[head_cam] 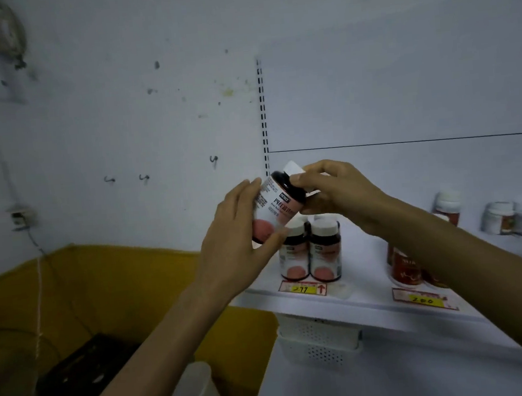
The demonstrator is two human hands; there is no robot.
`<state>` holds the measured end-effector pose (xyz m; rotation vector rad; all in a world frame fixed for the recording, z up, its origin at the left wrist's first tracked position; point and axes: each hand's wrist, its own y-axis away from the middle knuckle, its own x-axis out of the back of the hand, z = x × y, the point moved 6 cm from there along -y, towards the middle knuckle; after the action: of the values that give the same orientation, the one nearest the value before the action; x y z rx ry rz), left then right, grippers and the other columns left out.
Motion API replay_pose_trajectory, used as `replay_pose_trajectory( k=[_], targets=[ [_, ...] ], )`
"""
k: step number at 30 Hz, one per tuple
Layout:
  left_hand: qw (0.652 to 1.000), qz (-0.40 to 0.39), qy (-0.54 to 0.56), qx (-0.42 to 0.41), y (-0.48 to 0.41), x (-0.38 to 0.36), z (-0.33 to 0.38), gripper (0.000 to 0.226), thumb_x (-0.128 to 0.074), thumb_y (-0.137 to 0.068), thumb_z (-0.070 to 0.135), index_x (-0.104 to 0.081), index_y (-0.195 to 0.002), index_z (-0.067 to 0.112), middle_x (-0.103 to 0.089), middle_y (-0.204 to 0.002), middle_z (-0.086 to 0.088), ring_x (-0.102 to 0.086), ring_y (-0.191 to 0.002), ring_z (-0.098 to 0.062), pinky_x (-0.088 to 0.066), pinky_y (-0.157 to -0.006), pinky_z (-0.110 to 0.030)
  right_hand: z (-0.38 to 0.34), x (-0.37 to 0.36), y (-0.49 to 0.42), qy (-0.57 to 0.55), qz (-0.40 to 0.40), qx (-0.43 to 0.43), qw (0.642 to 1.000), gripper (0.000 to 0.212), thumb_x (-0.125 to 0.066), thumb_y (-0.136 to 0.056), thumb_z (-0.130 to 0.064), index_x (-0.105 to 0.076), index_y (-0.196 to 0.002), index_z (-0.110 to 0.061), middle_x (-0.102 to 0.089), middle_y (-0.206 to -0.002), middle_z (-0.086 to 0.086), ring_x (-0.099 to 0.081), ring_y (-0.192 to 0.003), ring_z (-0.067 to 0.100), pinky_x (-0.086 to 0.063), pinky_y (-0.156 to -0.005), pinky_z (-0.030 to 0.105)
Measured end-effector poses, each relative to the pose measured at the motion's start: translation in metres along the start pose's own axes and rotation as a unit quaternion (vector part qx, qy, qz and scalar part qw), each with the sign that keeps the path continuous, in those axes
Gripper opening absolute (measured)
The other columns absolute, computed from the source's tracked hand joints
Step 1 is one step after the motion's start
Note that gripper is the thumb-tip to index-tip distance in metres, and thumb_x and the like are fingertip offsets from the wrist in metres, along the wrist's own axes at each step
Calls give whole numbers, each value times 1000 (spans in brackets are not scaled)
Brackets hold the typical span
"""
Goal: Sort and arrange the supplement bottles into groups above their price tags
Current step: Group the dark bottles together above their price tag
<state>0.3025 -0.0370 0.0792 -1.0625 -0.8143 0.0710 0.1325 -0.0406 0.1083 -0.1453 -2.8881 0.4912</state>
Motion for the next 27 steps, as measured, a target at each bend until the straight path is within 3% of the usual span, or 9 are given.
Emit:
replay_pose_trajectory(
  k=[4,9,15,17,21,27],
  targets=[
    [997,-11,64,39,-27,-31,-24,74,-42,-85,61,-20,-145,24,-27,-152,2,-29,-136,-14,-28,-104,-28,6,27,-35,1,56,2,998,38,-70,-81,-24,-57,-113,-8,-67,-106,14,-70,-89,26,-58,-81,34],
    [986,-41,132,90,-51,-63,-68,70,-36,-86,62,-23,-145,24,-30,-151,3,-31,-136,-14,-31,-111,-38,13,55,-90,0,117,11,993,36,-69,-82,-21,-55,-113,-8,-63,-110,14,-68,-93,27,-58,-82,34],
    [961,-77,208,163,-63,-94,-120,62,-38,-90,50,-26,-144,22,-32,-150,3,-36,-133,-12,-31,-103,-27,36,62,-152,59,158,-1,986,41,-71,-79,-21,-50,-113,-11,-58,-116,15,-65,-95,26,-58,-73,28],
    [955,-104,218,172,-63,-108,-132,60,-38,-91,48,-26,-144,22,-32,-150,3,-36,-133,-12,-30,-101,-25,49,59,-168,91,155,-16,984,42,-74,-78,-21,-50,-112,-12,-57,-115,14,-64,-93,25,-57,-69,26],
    [940,-145,245,187,-63,-138,-147,55,-36,-95,44,-29,-144,21,-33,-150,3,-36,-133,-11,-29,-98,-22,83,48,-194,193,98,-77,973,48,-78,-75,-27,-55,-113,-10,-58,-113,12,-63,-97,24,-58,-78,31],
    [899,-243,303,203,-59,-197,-165,51,-30,-97,44,-29,-142,22,-34,-150,2,-35,-134,-15,-28,-98,-24,126,35,-208,289,32,-180,940,39,-76,-78,-27,-58,-108,-11,-57,-99,3,-60,-85,17,-55,-83,33]
  ],
)
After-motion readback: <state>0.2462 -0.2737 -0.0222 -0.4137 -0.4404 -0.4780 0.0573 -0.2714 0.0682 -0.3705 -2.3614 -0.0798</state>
